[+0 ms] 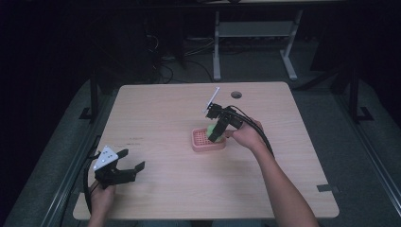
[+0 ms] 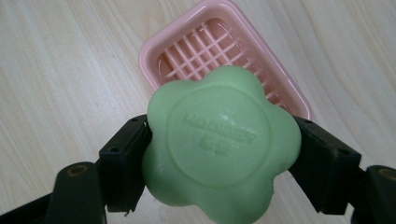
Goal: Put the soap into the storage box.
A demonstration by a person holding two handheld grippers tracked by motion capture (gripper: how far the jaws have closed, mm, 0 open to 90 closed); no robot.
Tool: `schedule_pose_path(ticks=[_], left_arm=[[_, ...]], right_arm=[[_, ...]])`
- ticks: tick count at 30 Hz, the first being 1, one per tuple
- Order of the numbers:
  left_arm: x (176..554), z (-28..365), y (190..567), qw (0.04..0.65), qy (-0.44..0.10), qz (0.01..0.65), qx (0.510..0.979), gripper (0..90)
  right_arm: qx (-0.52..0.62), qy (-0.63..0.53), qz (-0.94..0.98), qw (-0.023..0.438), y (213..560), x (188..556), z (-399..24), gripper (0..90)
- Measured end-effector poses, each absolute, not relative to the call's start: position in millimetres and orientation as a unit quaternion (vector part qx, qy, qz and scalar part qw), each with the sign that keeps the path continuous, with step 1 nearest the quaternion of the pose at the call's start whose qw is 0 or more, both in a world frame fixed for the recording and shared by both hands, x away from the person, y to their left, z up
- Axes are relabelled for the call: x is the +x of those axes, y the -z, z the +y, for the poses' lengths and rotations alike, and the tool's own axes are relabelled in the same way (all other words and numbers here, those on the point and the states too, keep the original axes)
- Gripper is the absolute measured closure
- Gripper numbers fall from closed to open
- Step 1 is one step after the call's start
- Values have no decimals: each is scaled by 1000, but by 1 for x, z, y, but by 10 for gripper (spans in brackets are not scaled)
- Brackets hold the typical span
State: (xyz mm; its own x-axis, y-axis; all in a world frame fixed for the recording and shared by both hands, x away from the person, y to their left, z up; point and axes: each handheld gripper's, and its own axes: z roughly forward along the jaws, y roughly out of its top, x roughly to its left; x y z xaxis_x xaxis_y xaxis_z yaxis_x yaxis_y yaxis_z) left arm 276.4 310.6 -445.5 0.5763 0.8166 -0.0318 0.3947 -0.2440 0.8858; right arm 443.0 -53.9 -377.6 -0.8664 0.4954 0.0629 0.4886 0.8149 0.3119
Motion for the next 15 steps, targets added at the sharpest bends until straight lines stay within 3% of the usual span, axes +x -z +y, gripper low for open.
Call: schedule_pose_path(ticks=[15], left_arm=[[277,311,446,470,-226,404,751,141]], right_arm=[[261,-150,953,9,386,456,-39,260]])
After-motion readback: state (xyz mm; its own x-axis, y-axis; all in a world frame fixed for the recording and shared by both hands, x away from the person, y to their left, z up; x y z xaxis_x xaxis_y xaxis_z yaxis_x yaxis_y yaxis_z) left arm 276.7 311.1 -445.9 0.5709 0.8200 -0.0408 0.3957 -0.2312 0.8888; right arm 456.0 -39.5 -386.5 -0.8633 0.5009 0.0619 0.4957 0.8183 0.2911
